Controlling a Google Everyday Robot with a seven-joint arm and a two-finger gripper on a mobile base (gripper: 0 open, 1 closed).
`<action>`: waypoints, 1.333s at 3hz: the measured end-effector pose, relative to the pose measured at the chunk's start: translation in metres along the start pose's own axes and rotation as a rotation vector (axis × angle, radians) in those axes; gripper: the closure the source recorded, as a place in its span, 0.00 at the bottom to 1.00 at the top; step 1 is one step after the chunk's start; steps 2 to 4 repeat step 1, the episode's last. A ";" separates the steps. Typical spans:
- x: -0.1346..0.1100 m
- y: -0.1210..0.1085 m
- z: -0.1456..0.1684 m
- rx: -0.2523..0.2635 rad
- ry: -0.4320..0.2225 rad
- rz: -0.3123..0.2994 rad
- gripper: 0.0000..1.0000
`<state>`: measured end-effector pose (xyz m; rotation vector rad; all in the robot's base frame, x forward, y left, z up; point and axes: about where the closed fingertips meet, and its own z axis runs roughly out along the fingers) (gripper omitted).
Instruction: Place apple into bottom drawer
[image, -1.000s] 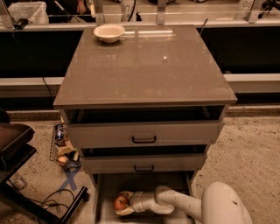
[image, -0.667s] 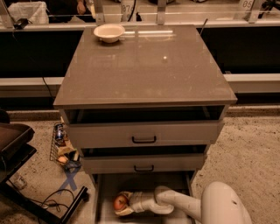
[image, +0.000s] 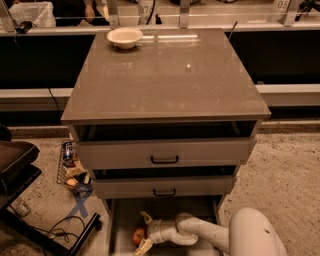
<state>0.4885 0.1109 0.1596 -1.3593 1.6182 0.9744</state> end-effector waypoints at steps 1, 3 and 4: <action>0.000 0.000 0.000 0.000 0.000 0.000 0.00; 0.000 0.000 0.000 0.000 0.000 0.000 0.00; 0.000 0.000 0.000 0.000 0.000 0.000 0.00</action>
Offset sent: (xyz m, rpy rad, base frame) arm 0.0000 0.0000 0.0000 0.0000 0.0000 0.0000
